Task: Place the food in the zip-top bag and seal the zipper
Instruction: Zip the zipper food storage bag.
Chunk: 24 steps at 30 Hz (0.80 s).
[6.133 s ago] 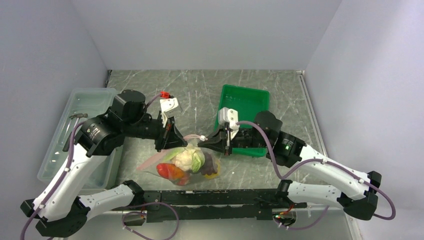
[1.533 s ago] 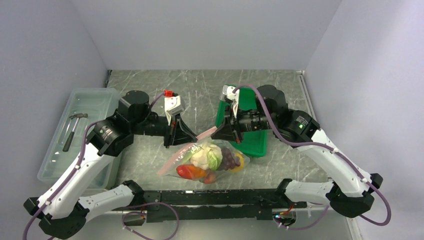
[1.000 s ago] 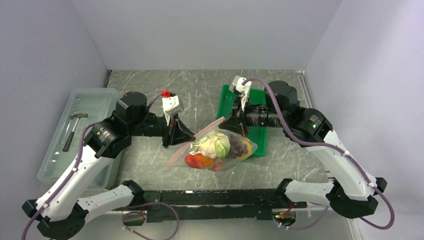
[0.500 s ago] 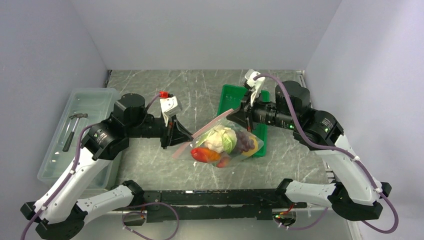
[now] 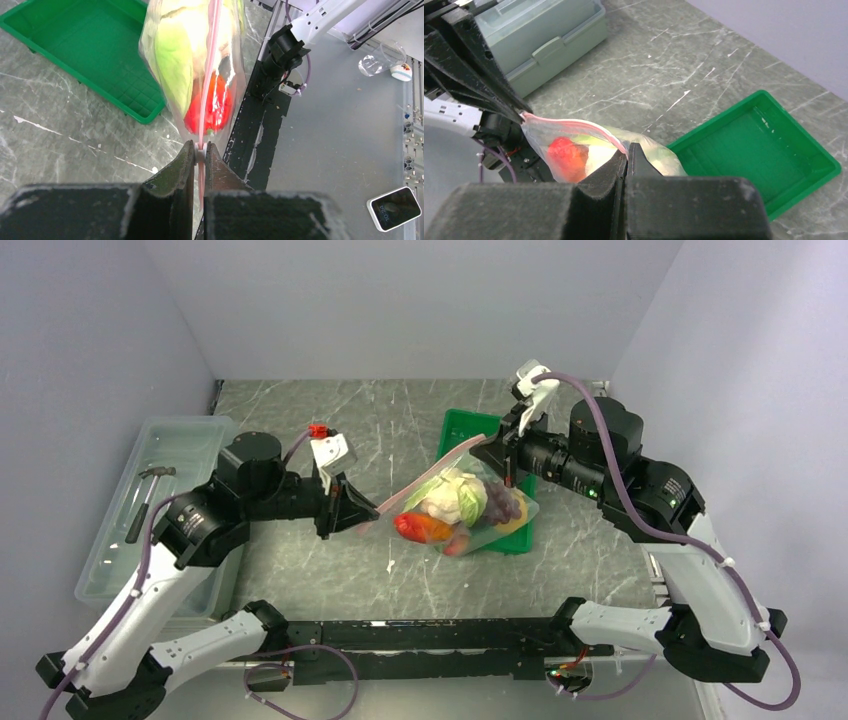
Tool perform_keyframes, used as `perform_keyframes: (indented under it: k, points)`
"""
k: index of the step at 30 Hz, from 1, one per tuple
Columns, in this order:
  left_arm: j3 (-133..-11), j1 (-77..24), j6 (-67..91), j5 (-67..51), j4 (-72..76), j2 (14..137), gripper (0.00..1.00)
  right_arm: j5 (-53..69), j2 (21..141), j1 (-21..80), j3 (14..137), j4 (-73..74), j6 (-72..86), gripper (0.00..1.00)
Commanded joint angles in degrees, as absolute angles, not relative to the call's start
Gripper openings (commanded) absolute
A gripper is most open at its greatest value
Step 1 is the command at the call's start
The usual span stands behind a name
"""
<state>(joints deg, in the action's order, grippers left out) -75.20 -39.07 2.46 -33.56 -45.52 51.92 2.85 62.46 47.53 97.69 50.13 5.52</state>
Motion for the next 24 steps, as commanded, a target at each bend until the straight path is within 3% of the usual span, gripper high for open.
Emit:
perform_keyframes:
  k: [1,24]
  points:
    - [-74.5,-39.0,2.1,-32.2,-49.9,50.3,0.0,-5.3,60.7,46.8,102.6,41.9,6.3,0.0]
    - [-73.7,-39.0,2.9,-28.5,-51.4,48.3,0.0,-8.6,60.9,46.7,104.1,40.6,6.5,0.0]
